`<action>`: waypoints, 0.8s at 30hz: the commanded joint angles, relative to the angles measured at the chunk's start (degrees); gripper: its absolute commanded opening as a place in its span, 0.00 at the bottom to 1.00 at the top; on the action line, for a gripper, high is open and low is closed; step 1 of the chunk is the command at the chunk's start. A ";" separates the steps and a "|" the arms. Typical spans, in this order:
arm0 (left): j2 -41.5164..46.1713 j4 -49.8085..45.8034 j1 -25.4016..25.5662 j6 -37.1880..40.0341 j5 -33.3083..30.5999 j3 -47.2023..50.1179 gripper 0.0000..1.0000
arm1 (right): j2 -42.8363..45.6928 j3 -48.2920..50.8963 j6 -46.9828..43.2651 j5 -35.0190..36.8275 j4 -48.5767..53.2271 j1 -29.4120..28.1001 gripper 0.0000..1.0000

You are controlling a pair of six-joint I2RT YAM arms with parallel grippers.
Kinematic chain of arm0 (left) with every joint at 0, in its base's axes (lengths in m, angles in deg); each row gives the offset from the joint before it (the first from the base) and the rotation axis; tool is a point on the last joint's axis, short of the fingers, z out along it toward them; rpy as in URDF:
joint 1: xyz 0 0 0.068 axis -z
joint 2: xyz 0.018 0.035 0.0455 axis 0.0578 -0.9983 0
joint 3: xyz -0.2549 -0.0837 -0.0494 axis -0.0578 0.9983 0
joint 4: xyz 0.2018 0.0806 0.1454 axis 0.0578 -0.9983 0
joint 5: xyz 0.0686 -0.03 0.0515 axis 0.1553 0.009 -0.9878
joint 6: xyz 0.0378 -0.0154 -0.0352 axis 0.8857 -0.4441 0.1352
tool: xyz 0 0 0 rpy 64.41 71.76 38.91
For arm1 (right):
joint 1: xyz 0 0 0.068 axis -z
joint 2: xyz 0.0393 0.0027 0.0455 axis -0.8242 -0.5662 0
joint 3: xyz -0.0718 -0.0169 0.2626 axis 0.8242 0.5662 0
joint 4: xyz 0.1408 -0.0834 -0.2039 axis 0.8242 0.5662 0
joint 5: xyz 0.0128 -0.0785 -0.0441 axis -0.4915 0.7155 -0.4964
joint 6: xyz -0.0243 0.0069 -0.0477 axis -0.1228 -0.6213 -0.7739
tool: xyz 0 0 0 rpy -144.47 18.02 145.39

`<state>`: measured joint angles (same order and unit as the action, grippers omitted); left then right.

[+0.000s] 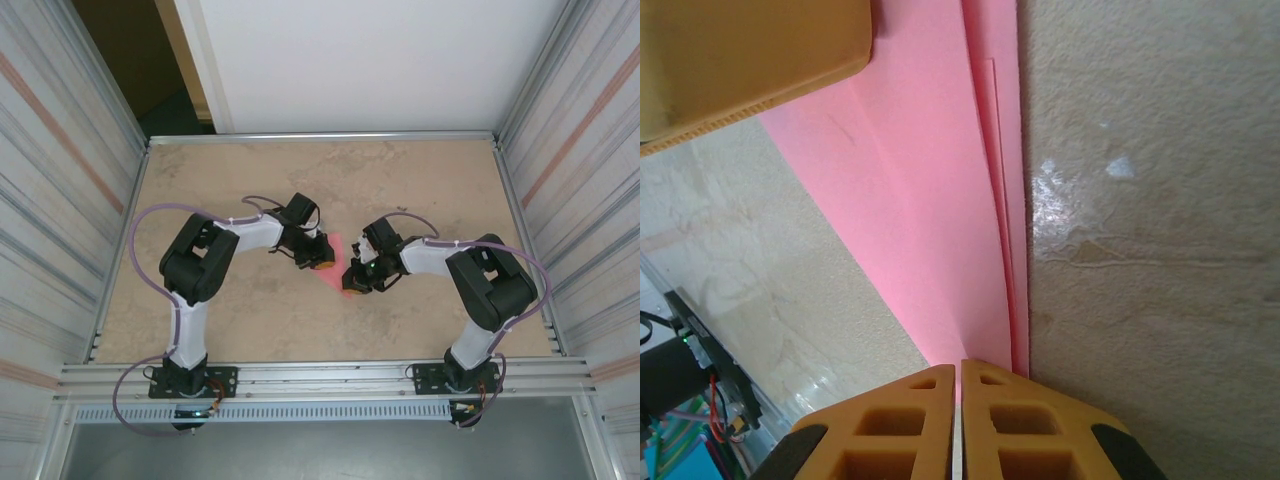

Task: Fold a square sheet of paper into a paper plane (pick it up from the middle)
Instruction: Fourth fold the wing at the center of the table.

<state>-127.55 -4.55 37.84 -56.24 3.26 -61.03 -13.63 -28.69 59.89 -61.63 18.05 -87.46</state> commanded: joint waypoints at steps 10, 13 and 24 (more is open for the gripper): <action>-5.76 -8.88 0.10 0.55 -6.98 -0.05 0.14 | 2.13 2.62 1.42 0.42 3.80 -0.77 0.10; -5.94 -9.04 0.11 0.64 -7.01 -0.13 0.14 | 2.71 3.00 1.25 -0.07 4.18 -0.93 0.10; -6.32 -9.15 0.06 0.72 -7.01 -0.05 0.14 | 2.22 4.47 0.81 1.49 5.33 -0.92 0.09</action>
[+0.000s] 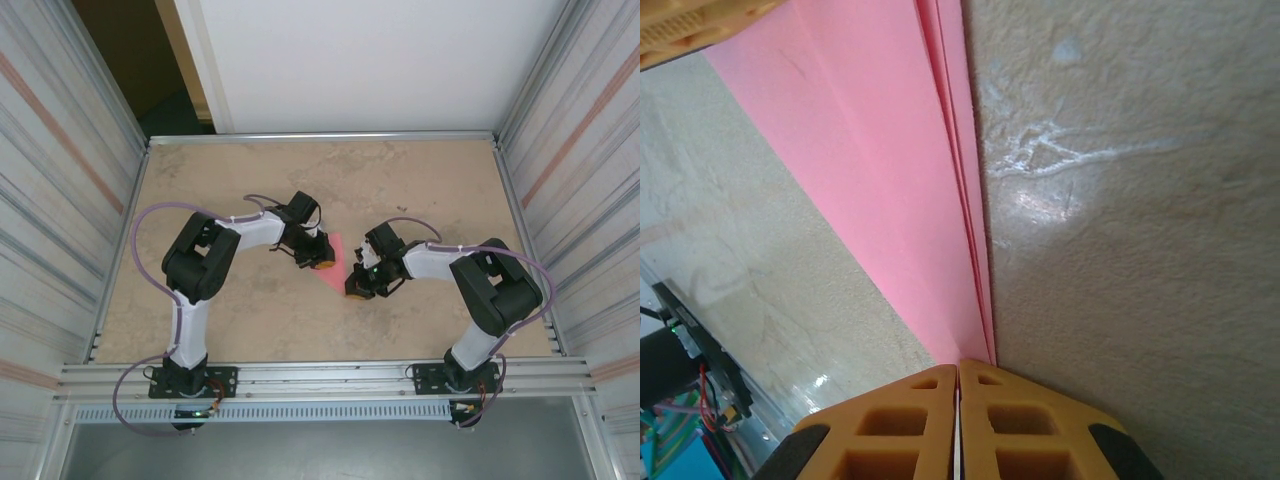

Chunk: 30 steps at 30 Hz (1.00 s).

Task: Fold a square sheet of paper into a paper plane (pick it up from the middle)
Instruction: Fourth fold the wing at the center of the table.

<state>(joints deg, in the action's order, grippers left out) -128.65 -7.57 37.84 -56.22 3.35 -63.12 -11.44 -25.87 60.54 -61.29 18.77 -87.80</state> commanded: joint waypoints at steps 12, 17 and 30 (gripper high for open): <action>-5.05 -6.05 0.15 0.70 -6.36 1.88 0.14 | 6.98 -5.55 0.26 3.13 4.37 0.48 0.06; -5.13 -5.98 0.11 0.68 -5.74 1.62 0.14 | -0.54 -10.05 0.67 5.03 2.70 0.21 0.00; -4.22 -6.31 0.12 0.96 -4.76 0.48 0.14 | -7.51 -8.34 -0.50 5.46 3.25 -0.17 0.00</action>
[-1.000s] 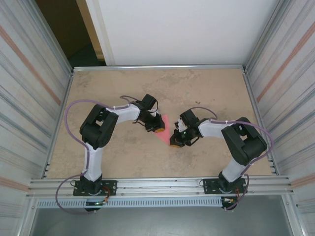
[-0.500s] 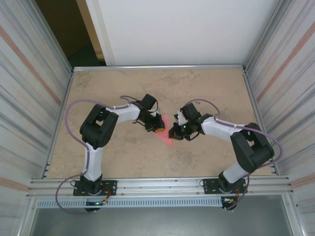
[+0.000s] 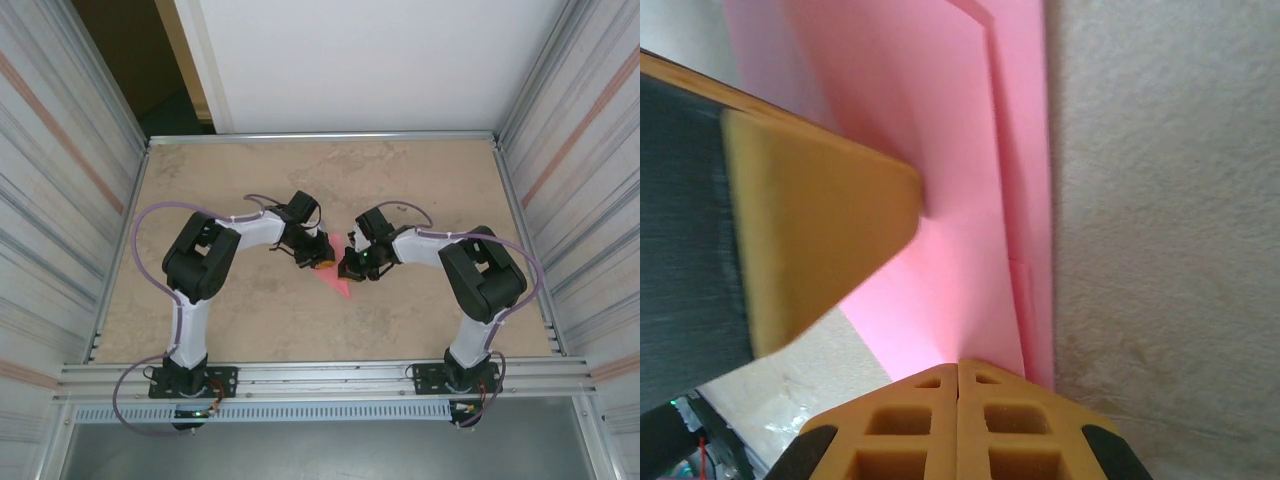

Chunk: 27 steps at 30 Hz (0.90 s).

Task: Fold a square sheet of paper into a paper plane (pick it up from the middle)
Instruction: Fourth fold the wing at the center of the table.

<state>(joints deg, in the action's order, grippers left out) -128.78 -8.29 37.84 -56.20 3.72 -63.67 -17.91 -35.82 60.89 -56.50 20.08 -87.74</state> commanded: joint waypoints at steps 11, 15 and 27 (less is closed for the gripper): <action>-5.39 -7.22 -0.41 0.99 -7.18 1.11 0.14 | 6.15 10.54 -3.61 -3.13 5.82 -2.08 0.00; -5.21 -7.18 -0.42 1.04 -7.24 1.19 0.14 | 10.31 13.58 -4.06 -2.74 8.06 -2.49 0.00; -3.64 -4.82 -0.33 1.31 -4.54 1.46 0.14 | 11.15 5.32 -1.33 0.56 3.40 -1.26 0.00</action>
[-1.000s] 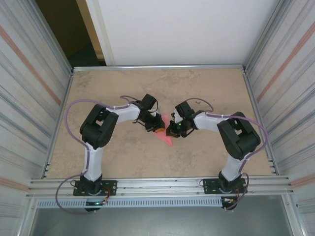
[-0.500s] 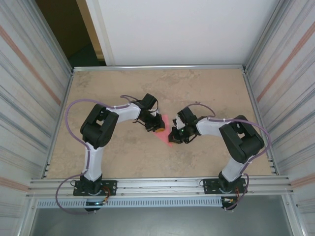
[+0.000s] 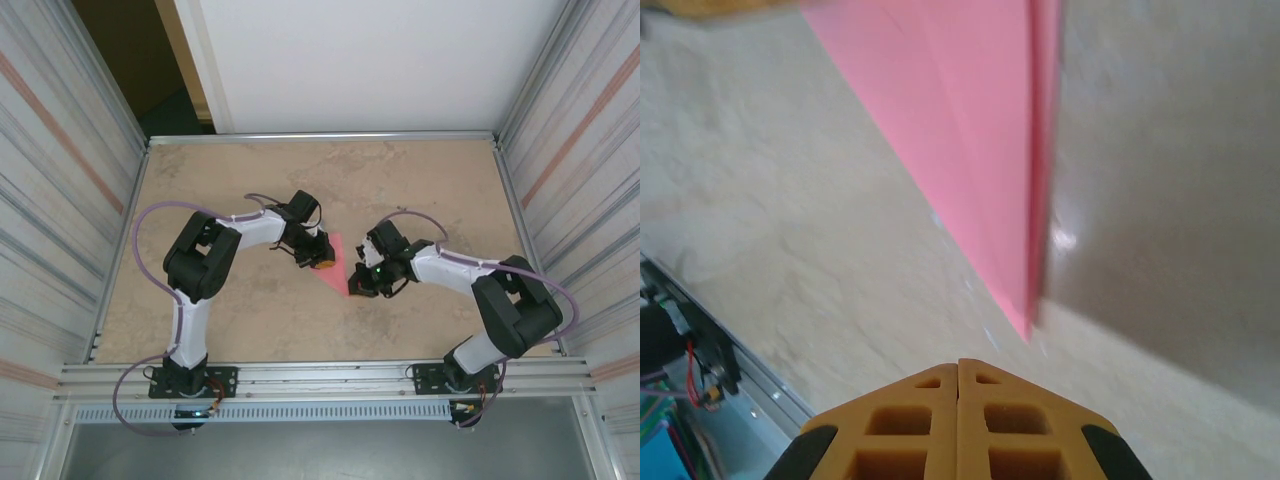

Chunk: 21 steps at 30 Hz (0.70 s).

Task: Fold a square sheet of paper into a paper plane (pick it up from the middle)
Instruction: Fourth fold the wing at the center of the table.

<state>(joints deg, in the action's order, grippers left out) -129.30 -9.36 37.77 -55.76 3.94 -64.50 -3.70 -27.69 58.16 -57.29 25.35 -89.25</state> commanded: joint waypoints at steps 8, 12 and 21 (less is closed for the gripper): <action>-1.89 -1.80 -0.09 1.29 -2.51 2.03 0.15 | -11.41 -4.87 1.94 2.91 -3.80 0.24 0.00; 0.98 0.40 -0.05 3.25 -1.27 1.63 0.15 | -12.86 -3.47 1.41 3.49 -2.83 0.46 0.00; 10.34 11.15 1.18 7.98 -0.51 8.21 0.13 | -15.36 -2.40 1.39 4.22 -0.37 1.13 0.00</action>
<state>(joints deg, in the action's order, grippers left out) -122.64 -2.30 38.17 -50.73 4.12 -58.34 -15.55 -31.95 59.36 -57.50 20.78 -88.33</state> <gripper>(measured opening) 0.134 0.052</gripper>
